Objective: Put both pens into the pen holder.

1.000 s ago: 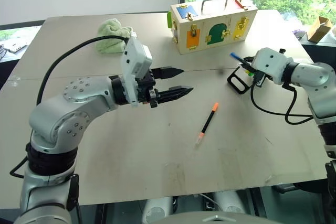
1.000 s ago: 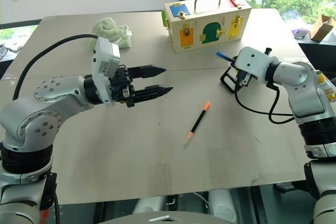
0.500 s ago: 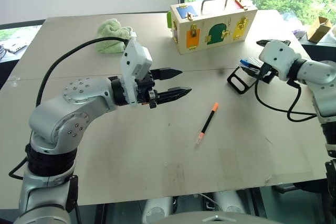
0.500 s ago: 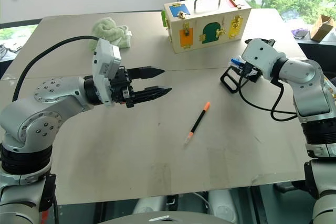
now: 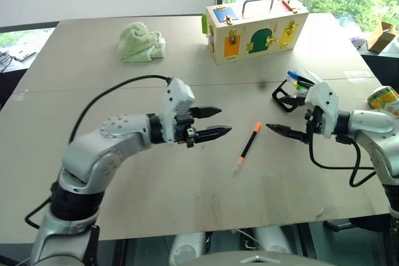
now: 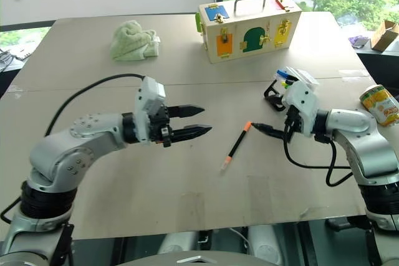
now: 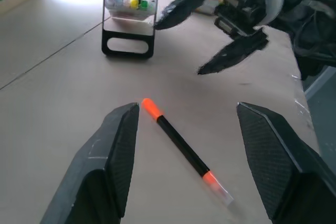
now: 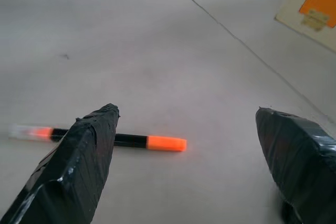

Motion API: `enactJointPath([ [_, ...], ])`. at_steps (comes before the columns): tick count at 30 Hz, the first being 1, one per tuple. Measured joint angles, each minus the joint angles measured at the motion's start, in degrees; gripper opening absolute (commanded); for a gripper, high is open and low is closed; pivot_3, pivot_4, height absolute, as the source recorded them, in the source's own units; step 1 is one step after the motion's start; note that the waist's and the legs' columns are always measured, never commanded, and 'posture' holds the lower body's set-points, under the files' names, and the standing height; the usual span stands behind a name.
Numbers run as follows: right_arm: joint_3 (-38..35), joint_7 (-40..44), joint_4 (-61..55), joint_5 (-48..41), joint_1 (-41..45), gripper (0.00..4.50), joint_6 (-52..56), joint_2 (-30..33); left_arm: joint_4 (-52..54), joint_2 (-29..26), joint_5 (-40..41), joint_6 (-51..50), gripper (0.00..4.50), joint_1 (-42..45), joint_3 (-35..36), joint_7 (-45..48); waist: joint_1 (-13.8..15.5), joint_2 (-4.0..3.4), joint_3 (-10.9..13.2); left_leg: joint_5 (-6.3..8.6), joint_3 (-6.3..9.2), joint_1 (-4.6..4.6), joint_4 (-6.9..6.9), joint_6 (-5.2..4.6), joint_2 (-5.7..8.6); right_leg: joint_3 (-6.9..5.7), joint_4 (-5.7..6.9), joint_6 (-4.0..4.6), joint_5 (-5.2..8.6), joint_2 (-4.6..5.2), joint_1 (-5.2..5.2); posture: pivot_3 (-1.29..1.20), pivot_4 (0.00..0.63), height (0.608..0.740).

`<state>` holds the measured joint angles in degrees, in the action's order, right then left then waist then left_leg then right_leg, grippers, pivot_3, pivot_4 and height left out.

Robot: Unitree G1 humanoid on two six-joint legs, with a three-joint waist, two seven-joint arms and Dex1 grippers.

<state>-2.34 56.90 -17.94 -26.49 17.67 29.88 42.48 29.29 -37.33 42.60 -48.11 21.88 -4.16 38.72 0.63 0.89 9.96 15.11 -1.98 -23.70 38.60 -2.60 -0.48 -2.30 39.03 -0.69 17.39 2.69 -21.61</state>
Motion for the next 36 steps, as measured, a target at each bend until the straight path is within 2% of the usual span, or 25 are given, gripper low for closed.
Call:
enactJointPath([
  [3, -5.08, 2.28, -3.66, -3.70, -7.01, 4.43, -1.38, 1.27, 2.89, 1.14, -1.00, -0.05, 3.05, -6.38, -1.96, -1.83, 0.07, -0.01, 0.00, 0.01, 0.01, -0.01, -0.07, -0.01, 0.00, 0.01, -0.07, 0.01, 0.01, 0.00, -0.01, 0.00, 0.150, 0.740],
  [5, -6.04, 2.61, -4.16, -4.39, -8.12, 4.43, -1.33, 1.82, 2.82, 2.05, -1.32, -0.36, 3.05, -6.74, -2.15, -2.98, 0.17, -0.01, 0.00, 0.01, 0.04, -0.01, -0.06, -0.01, 0.00, -0.01, -0.05, 0.01, 0.00, 0.00, -0.01, 0.00, 0.150, 0.740],
  [6, -7.62, 2.74, -5.37, -5.11, -10.06, 4.43, -1.34, 2.40, 2.71, 5.17, -2.63, -0.47, 3.05, -6.26, -3.14, -5.77, 0.29, -0.02, -0.02, 0.00, 0.07, 0.00, -0.01, -0.01, 0.00, -0.04, -0.03, 0.01, 0.00, 0.00, 0.05, 0.00, 0.150, 0.740],
  [9, -7.94, 2.57, -6.32, -5.49, -11.60, 4.43, -1.36, 2.68, 2.14, 9.69, -4.83, -1.61, 3.05, -4.51, -6.99, -9.73, 0.31, -0.02, -0.04, 0.03, 0.10, 0.02, 0.14, -0.06, 0.00, -0.07, 0.04, -0.04, -0.03, -0.02, 0.14, 0.00, 0.150, 0.740],
  [16, -10.17, 0.25, -9.15, -7.54, -14.19, 4.43, 0.86, 4.18, -6.74, 12.14, -16.89, -2.64, 3.05, 1.74, -16.57, -14.24, 0.25, -0.05, -0.05, 0.03, 0.11, 0.02, 0.22, -0.05, 0.01, -0.01, 0.24, -0.02, -0.01, -0.07, 0.08, 0.00, 0.150, 0.740],
  [22, -11.28, -0.07, -9.51, -7.83, -15.36, 4.43, 1.14, 4.56, -9.95, 14.80, -21.40, -2.93, 3.05, 5.22, -21.34, -14.70, 0.34, -0.04, -0.05, 0.04, 0.11, -0.03, 0.36, -0.08, 0.02, -0.02, 0.23, -0.03, -0.02, -0.05, 0.10, 0.00, 0.150, 0.740],
  [24, -11.38, -0.85, -9.70, -7.98, -15.16, 4.43, 1.20, 4.56, -10.41, 19.16, -21.88, -5.39, 3.05, 6.07, -23.50, -14.57, 0.24, -0.05, -0.06, 0.04, 0.12, -0.01, 0.39, -0.08, 0.02, -0.02, 0.31, -0.03, -0.01, -0.06, 0.09, 0.00, 0.150, 0.740],
  [29, -11.38, -1.38, -9.85, -8.01, -15.11, 4.43, 1.25, 4.56, -8.25, 18.56, -23.09, -9.87, 3.05, 7.77, -26.01, -14.21, 0.20, -0.08, -0.07, 0.04, 0.12, 0.02, 0.41, -0.07, 0.02, 0.00, 0.38, -0.03, -0.01, -0.07, 0.09, 0.00, 0.150, 0.740],
  [34, -11.40, -1.86, -10.27, -8.05, -15.15, 4.43, 1.24, 4.56, -7.41, 18.90, -24.82, -17.22, 3.05, 8.86, -25.64, -16.99, 0.20, -0.14, -0.17, 0.04, 0.13, 0.05, 0.56, -0.08, 0.02, 0.01, 0.49, -0.04, -0.01, -0.06, 0.13, 0.00, 0.150, 0.740],
  [36, -11.44, -1.92, -10.28, -8.13, -15.18, 4.50, 1.25, 4.56, -7.26, 19.94, -25.13, -19.15, 2.52, 8.94, -25.34, -18.25, 0.21, -0.12, -0.20, 0.05, 0.14, 0.07, 0.59, -0.08, 0.02, 0.01, 0.55, -0.04, 0.00, -0.06, 0.13, 0.00, 0.150, 0.740],
])
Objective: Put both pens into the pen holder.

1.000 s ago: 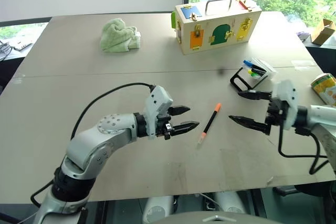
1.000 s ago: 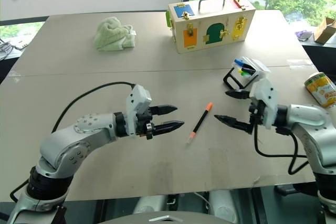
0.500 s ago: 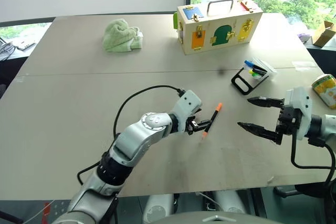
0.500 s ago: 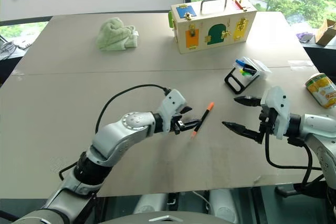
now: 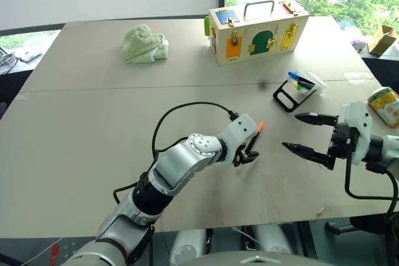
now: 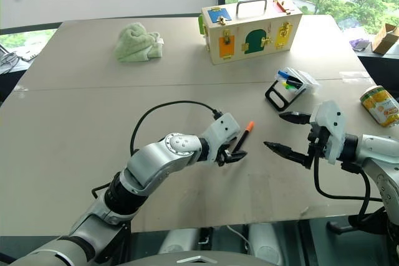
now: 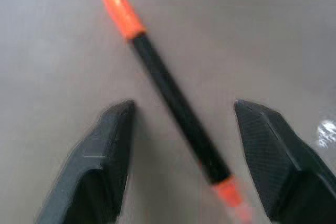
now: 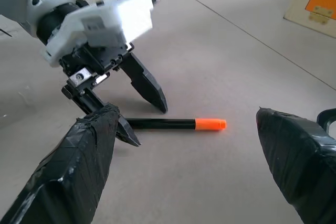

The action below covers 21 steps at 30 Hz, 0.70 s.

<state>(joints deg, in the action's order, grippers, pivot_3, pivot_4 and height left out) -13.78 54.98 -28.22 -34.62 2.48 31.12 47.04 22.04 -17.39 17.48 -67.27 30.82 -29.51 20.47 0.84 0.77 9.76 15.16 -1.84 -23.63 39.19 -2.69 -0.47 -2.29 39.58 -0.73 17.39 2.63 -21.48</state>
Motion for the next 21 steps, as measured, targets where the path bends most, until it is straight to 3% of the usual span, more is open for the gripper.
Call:
enactJointPath([
  [1, 0.00, 0.03, 0.00, -0.05, -0.01, 4.50, 0.00, 0.01, 0.18, 0.10, -0.21, -0.94, 2.22, -0.04, 0.32, -0.74, -0.05, 0.01, 0.00, 0.00, 0.00, 0.01, 0.00, 0.00, 0.00, 0.00, 0.04, 0.00, 0.00, 0.00, 0.00, 0.00, 0.150, 0.740],
  [4, -0.04, 0.24, 0.00, -0.09, -0.05, 4.50, 0.00, 0.31, 1.55, 0.02, -0.74, -2.79, 0.74, -1.05, 1.49, -2.20, -0.15, -0.05, -0.04, 0.00, 0.00, 0.08, -0.01, 0.01, -0.01, 0.04, 0.16, 0.02, 0.01, -0.02, -0.01, 0.00, 0.150, 0.740],
  [6, -0.04, 0.44, 0.01, -0.21, -0.05, 4.50, 0.18, 0.87, 2.01, -0.13, -1.02, -3.09, 0.14, -1.63, 2.14, -2.75, -0.15, -0.05, -0.05, 0.00, 0.00, 0.10, -0.01, 0.01, -0.01, 0.05, 0.17, 0.02, 0.01, -0.02, 0.00, 0.00, 0.150, 0.740],
  [21, 0.65, 0.89, 1.21, -1.14, 0.75, 4.50, 2.37, 2.58, 2.61, -0.38, 0.17, -2.78, 0.14, -4.03, 5.97, -2.19, -0.27, -0.06, -0.18, 0.00, -0.01, 0.13, -0.01, 0.00, -0.02, 0.07, 0.20, 0.03, 0.01, -0.02, 0.00, 0.00, 0.150, 0.740],
])
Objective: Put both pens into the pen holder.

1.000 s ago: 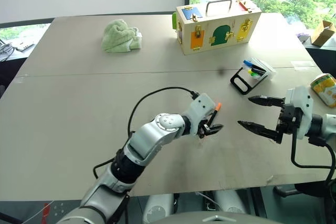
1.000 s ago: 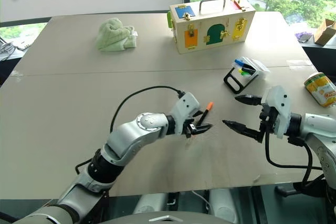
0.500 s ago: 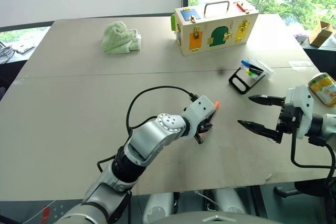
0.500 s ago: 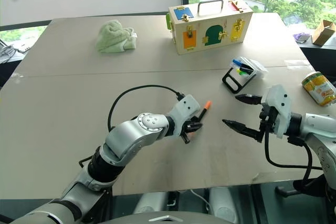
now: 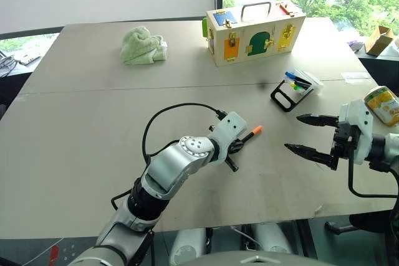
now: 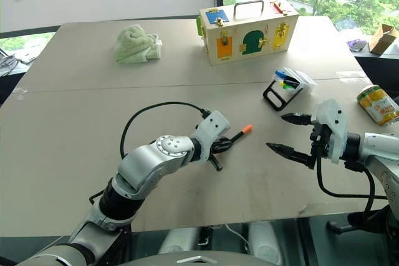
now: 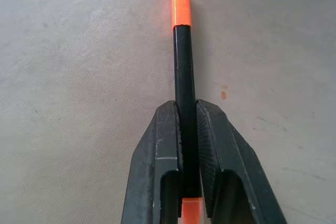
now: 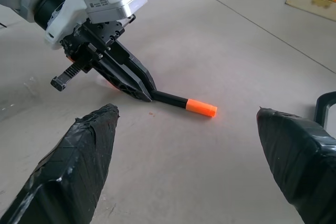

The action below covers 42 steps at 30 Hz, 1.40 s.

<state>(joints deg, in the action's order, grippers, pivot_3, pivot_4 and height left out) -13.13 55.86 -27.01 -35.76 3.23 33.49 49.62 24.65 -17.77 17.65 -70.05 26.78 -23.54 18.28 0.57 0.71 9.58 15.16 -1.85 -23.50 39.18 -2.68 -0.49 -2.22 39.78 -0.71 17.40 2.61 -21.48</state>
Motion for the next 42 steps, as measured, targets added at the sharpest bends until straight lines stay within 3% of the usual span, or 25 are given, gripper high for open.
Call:
enactJointPath([
  [5, 0.87, -0.07, 0.20, 0.10, 0.39, 4.50, -0.03, -0.01, -0.61, -2.57, 2.60, 6.62, 0.14, -3.58, 2.93, 6.14, 0.08, -0.02, -0.01, 0.00, 0.00, -0.04, -0.01, 0.01, 0.00, 0.00, -0.04, 0.01, 0.01, 0.01, -0.02, 0.00, 0.150, 0.740],
  [9, 1.48, -0.74, 0.40, 0.08, 1.15, 4.50, 0.84, -0.04, -4.40, 1.91, 7.80, 11.75, 0.14, -7.10, 11.66, 9.66, 0.35, 0.00, 0.01, 0.00, 0.00, -0.19, 0.06, 0.00, 0.00, -0.07, -0.08, 0.01, 0.00, 0.07, -0.09, 0.00, 0.150, 0.740],
  [14, 1.96, -4.89, 0.89, -3.82, 5.23, 4.50, 9.89, -0.70, -5.37, 5.83, 17.58, 14.18, 0.14, -7.16, 21.78, 14.10, 0.33, 0.01, 0.02, 0.00, 0.01, -0.21, 0.06, 0.00, 0.01, -0.10, -0.08, 0.01, 0.00, 0.07, -0.11, 0.00, 0.150, 0.740],
  [20, -1.29, -12.27, 3.21, -16.86, 10.92, 4.50, 18.63, -9.24, -3.31, 9.47, 31.59, 12.20, 0.14, -7.97, 27.84, 15.71, 0.23, 0.03, 0.04, 0.00, 0.00, -0.22, 0.05, -0.01, 0.01, -0.09, -0.08, 0.00, 0.00, 0.06, -0.11, 0.00, 0.150, 0.740],
  [24, -2.85, -19.06, 4.92, -27.59, 15.16, 4.50, 22.13, -17.09, -2.34, 9.20, 36.60, 11.71, 0.14, -8.50, 28.88, 15.82, 0.11, -0.01, 0.05, 0.00, 0.00, -0.20, 0.04, -0.01, 0.01, -0.07, -0.04, 0.01, 0.00, 0.04, -0.11, 0.00, 0.150, 0.740],
  [28, -1.53, -22.69, 5.41, -32.13, 18.71, 4.50, 23.84, -19.71, -1.98, 8.18, 40.27, 11.52, 0.14, -8.65, 28.50, 16.13, 0.20, 0.00, 0.05, 0.02, 0.00, -0.22, 0.05, -0.04, 0.01, -0.07, -0.06, 0.01, 0.00, 0.03, -0.12, 0.00, 0.150, 0.740],
  [31, -0.83, -24.23, 6.13, -37.24, 20.73, 3.54, 25.04, -21.47, -1.31, 7.66, 41.02, 11.69, 0.00, -8.64, 27.06, 16.26, 0.26, 0.00, 0.05, 0.03, 0.00, -0.23, 0.04, -0.05, 0.02, -0.08, -0.07, 0.01, 0.00, 0.03, -0.13, 0.00, 0.150, 0.740],
  [38, 1.18, -24.32, 6.52, -40.36, 20.72, 0.23, 26.43, -20.93, -0.33, 7.60, 43.09, 13.00, 0.00, -8.80, 25.80, 15.64, 0.16, 0.00, 0.05, 0.05, 0.00, -0.23, 0.03, -0.08, 0.02, -0.07, -0.08, 0.01, 0.00, 0.02, -0.13, 0.00, 0.150, 0.740],
  [39, 1.18, -23.91, 6.92, -41.42, 20.72, 0.10, 26.51, -20.93, -0.09, 7.51, 43.54, 13.12, 0.00, -8.92, 25.75, 15.77, 0.16, 0.00, 0.05, 0.05, 0.00, -0.23, 0.02, -0.08, 0.02, -0.07, -0.08, 0.01, 0.00, 0.02, -0.13, 0.00, 0.150, 0.740],
  [42, 1.56, -23.96, 6.54, -42.00, 20.74, 0.08, 26.37, -20.64, -0.37, 7.57, 45.08, 13.29, 1.29, -9.34, 25.86, 14.89, 0.16, -0.01, 0.05, 0.10, 0.00, -0.23, 0.02, -0.18, 0.02, -0.06, -0.08, 0.01, 0.00, 0.03, -0.13, 0.00, 0.150, 0.740],
])
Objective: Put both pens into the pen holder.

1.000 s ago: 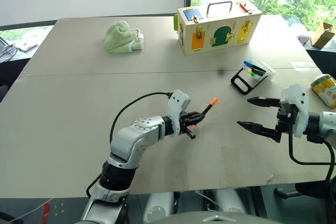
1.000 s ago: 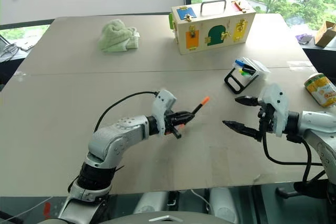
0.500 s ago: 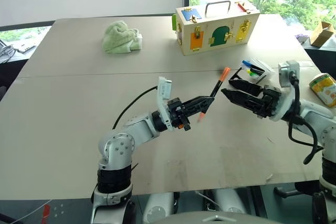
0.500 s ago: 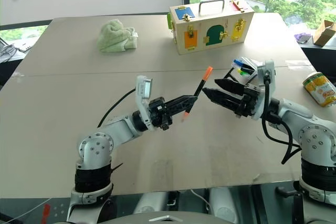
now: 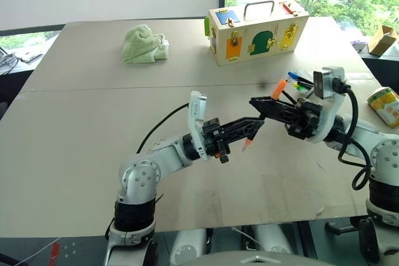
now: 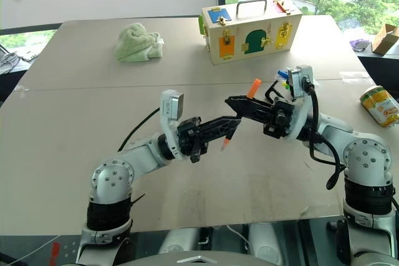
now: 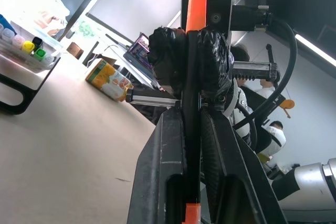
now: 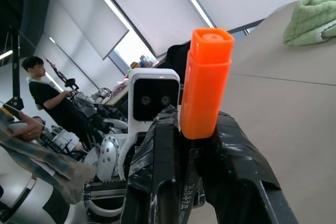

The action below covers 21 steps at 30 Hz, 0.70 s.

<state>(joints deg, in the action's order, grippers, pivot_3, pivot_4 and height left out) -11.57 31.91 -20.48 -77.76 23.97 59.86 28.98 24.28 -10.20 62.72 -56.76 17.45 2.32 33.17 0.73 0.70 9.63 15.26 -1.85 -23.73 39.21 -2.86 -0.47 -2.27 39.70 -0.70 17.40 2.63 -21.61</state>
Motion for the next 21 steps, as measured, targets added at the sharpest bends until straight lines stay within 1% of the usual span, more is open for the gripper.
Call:
enactJointPath([
  [1, 0.01, -0.30, 0.01, 0.43, 0.00, 0.06, -0.13, 0.29, -0.14, -0.16, 0.47, 0.15, 1.99, -0.33, 0.01, -0.28, 0.01, 0.01, 0.01, 0.03, 0.00, -0.02, 0.00, -0.05, 0.00, -0.01, 0.00, 0.00, 0.00, 0.00, -0.01, 0.00, 0.150, 0.740],
  [2, 0.01, -0.48, 0.01, 0.68, 0.00, 0.06, -0.19, 0.43, -0.14, -0.55, 0.48, 0.16, 2.23, -0.48, -0.05, -0.28, 0.00, 0.01, 0.01, 0.03, 0.00, -0.01, 0.00, -0.05, 0.00, 0.00, 0.00, 0.00, 0.00, 0.00, -0.01, 0.00, 0.150, 0.740],
  [3, 0.02, -0.68, -0.03, 1.26, 0.00, 0.06, -0.54, 0.60, -0.14, -1.59, 0.07, 0.40, 2.78, -0.50, -0.37, -0.41, 0.00, 0.01, 0.01, 0.03, 0.00, -0.01, 0.00, -0.04, 0.00, -0.01, 0.00, 0.00, 0.00, -0.01, -0.01, 0.00, 0.150, 0.740],
  [5, -0.01, -1.01, -0.12, 2.63, 0.00, 0.06, -1.56, 1.14, -0.14, -2.84, -1.26, 0.81, 3.59, -0.50, -0.63, -0.88, 0.01, 0.00, 0.01, 0.03, 0.00, -0.01, -0.01, -0.04, 0.00, 0.00, 0.00, 0.00, 0.00, -0.01, -0.02, 0.00, 0.150, 0.740],
  [7, -0.02, -1.04, -0.22, 4.40, 0.04, 0.06, -2.55, 1.80, -0.16, -4.34, -2.91, 1.53, 3.59, -0.32, -0.83, -0.92, 0.01, 0.00, 0.01, 0.02, 0.00, -0.02, -0.01, -0.04, 0.00, -0.01, -0.01, 0.00, 0.00, -0.01, -0.02, 0.00, 0.150, 0.740],
  [8, -0.02, -0.80, -0.21, 5.46, 0.09, 0.06, -2.95, 2.79, -0.14, -6.14, -4.09, 2.24, 3.59, -0.01, -1.06, -0.24, 0.01, -0.01, 0.02, 0.01, 0.00, -0.02, -0.02, -0.01, 0.00, 0.00, -0.01, 0.00, 0.00, -0.02, -0.02, 0.00, 0.150, 0.740],
  [9, -0.01, 0.14, 0.02, 7.93, 0.17, 0.06, -3.99, 4.97, 0.02, -9.81, -6.60, 3.24, 3.59, 0.70, -1.83, 1.12, 0.01, -0.01, 0.02, -0.01, 0.00, -0.02, -0.03, 0.01, 0.00, 0.00, -0.01, 0.00, 0.00, -0.02, -0.04, 0.00, 0.150, 0.740],
  [10, -0.08, 0.64, 0.33, 9.50, 0.35, 0.06, -4.78, 6.17, 0.09, -11.96, -8.09, 3.86, 3.59, 0.92, -2.24, 1.91, 0.02, -0.01, 0.02, -0.01, -0.01, 0.00, -0.05, 0.02, 0.00, 0.00, -0.02, 0.00, 0.00, -0.03, -0.03, 0.00, 0.150, 0.740],
  [11, -0.12, 1.72, 1.17, 13.12, 1.37, 0.06, -6.79, 8.27, 0.45, -16.75, -12.07, 5.70, 3.59, 1.30, -3.56, 3.83, 0.00, -0.03, 0.05, -0.02, -0.02, -0.02, -0.05, 0.04, 0.01, 0.01, -0.02, 0.01, 0.01, -0.05, -0.07, 0.00, 0.150, 0.740],
  [14, 0.19, 4.67, 2.61, 21.11, 5.09, 0.06, -12.41, 12.90, 0.94, -23.02, -19.99, 10.61, 3.59, 2.87, -5.92, 6.79, 0.00, -0.17, 0.19, -0.04, -0.08, -0.04, -0.09, 0.06, 0.02, 0.07, -0.06, 0.00, 0.00, -0.04, -0.13, 0.00, 0.150, 0.740],
  [16, 0.57, 7.09, 4.30, 28.14, 8.60, 0.06, -17.60, 17.35, 1.08, -24.46, -23.41, 14.72, 3.59, 4.30, -6.04, 8.44, 0.09, -0.20, 0.21, -0.05, -0.09, -0.05, -0.14, 0.09, 0.02, 0.07, -0.13, 0.00, 0.01, -0.04, -0.14, 0.00, 0.150, 0.740],
  [18, 3.07, 10.43, 6.12, 37.43, 11.66, 0.06, -24.85, 21.58, 2.10, -23.63, -24.60, 17.47, 3.59, 5.31, -6.17, 9.11, 0.12, -0.15, 0.19, -0.06, -0.08, -0.08, -0.28, 0.10, 0.00, 0.05, -0.40, 0.00, 0.00, -0.03, -0.11, 0.00, 0.150, 0.740],
  [19, 3.81, 10.93, 6.55, 39.21, 11.93, 0.06, -26.29, 22.01, 2.24, -23.28, -24.69, 17.75, 3.59, 5.45, -6.26, 9.08, 0.09, -0.15, 0.19, -0.06, -0.08, -0.08, -0.30, 0.10, 0.00, 0.05, -0.44, 0.00, 0.00, -0.03, -0.10, 0.00, 0.150, 0.740],
  [21, 8.06, 12.54, 9.48, 46.90, 13.52, 0.06, -32.10, 22.66, 2.26, -21.34, -25.95, 18.38, 3.59, 6.69, -7.21, 7.74, 0.01, -0.15, 0.19, -0.06, -0.09, -0.12, -0.36, 0.10, -0.01, 0.05, -0.61, -0.03, -0.01, -0.01, -0.08, 0.00, 0.150, 0.740],
])
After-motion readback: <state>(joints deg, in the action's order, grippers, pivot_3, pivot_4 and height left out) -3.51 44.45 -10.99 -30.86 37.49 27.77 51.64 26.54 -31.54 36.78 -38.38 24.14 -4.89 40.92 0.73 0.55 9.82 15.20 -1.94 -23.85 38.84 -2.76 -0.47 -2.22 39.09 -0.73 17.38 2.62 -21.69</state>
